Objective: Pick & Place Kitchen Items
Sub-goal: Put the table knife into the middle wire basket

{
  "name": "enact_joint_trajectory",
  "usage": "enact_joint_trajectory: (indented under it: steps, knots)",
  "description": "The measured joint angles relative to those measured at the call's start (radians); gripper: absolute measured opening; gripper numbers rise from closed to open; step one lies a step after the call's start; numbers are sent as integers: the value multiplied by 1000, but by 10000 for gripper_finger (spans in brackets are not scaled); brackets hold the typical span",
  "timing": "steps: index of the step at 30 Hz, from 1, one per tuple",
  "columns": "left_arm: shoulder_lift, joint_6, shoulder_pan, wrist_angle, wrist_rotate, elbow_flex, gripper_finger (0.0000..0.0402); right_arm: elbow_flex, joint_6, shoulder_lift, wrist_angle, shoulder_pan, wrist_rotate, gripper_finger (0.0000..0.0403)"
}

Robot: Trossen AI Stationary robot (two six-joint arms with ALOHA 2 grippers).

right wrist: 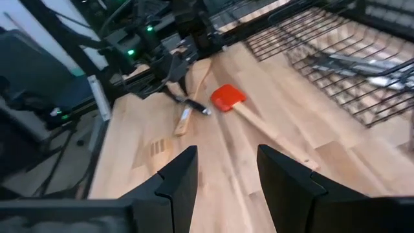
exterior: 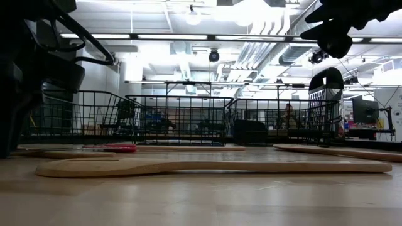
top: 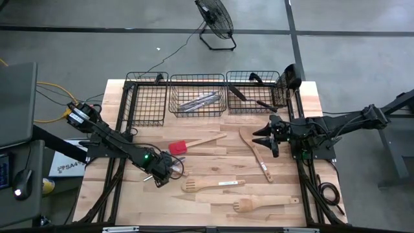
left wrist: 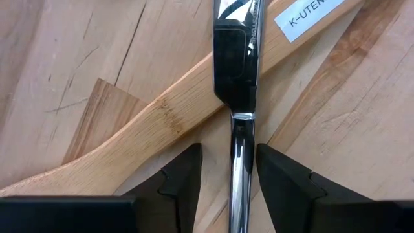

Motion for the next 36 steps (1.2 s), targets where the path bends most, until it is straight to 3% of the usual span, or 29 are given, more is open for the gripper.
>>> enact_joint_trajectory:
  steps: [13,23,36]
  knots:
    - [0,-1,0,3,-3,-1,32,0,1,0,4,0,5,152]
    - [-2,-1,1,-5,26,7,32,0,17,0,4,0,4,152]
    - [2,77,1,-63,9,161,32,0,29,0,4,0,-3,152]
